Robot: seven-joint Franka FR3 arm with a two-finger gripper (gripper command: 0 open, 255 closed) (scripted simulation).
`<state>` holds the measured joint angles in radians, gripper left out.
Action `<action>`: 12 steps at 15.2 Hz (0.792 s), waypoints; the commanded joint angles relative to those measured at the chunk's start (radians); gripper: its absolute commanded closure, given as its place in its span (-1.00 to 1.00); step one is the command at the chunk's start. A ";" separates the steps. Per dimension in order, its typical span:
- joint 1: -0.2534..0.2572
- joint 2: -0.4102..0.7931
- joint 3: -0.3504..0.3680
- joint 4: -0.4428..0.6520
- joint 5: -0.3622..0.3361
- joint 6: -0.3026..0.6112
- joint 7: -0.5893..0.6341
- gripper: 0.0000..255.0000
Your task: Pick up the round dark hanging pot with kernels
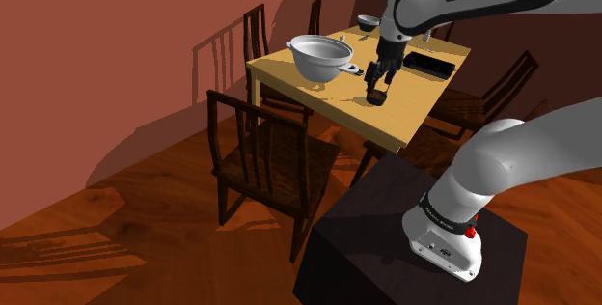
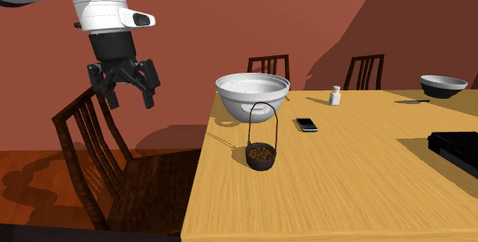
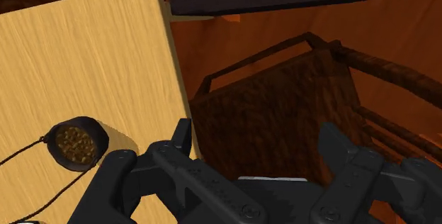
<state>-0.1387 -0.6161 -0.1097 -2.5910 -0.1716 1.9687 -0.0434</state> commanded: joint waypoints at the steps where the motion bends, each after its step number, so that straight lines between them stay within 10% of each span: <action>1: -0.024 0.039 -0.022 -0.015 -0.025 0.090 0.005 -1.00; 12: -0.131 0.360 -0.137 0.031 -0.112 0.541 0.039 -1.00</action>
<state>-0.2607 -0.2885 -0.2347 -2.5731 -0.2801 2.4698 -0.0048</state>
